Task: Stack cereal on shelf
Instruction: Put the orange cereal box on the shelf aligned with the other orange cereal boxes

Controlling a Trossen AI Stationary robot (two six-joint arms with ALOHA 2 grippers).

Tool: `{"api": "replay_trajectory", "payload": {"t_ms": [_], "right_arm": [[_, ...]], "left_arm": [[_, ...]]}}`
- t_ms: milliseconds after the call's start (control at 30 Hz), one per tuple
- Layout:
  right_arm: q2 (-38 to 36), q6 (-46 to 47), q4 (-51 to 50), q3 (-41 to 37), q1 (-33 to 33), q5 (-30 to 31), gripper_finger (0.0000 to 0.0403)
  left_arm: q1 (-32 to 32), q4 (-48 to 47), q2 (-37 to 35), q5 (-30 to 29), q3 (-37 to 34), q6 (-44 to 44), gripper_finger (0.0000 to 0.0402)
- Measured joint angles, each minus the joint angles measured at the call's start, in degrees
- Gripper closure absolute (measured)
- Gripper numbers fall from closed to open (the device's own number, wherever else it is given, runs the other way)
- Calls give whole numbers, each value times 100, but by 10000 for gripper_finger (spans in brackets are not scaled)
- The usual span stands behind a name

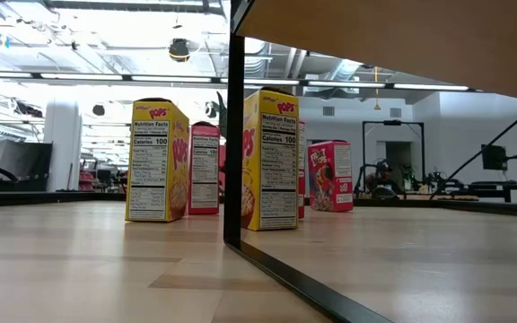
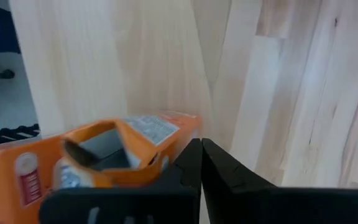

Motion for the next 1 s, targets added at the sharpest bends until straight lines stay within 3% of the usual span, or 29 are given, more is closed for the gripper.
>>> {"api": "replay_trajectory", "payload": {"t_ms": [233, 500, 733, 1000], "right_arm": [[24, -91, 26, 29, 207, 0, 389], [2, -71, 40, 29, 541, 2, 373], [7, -68, 7, 61, 535, 83, 390], [6, -63, -217, 1021, 291, 476, 360]], "left_arm": [[0, -4, 0, 0, 0, 44, 141], [0, 4, 0, 25, 0, -124, 141], [0, 9, 0, 63, 0, -192, 141], [293, 24, 0, 464, 0, -682, 141]]}}
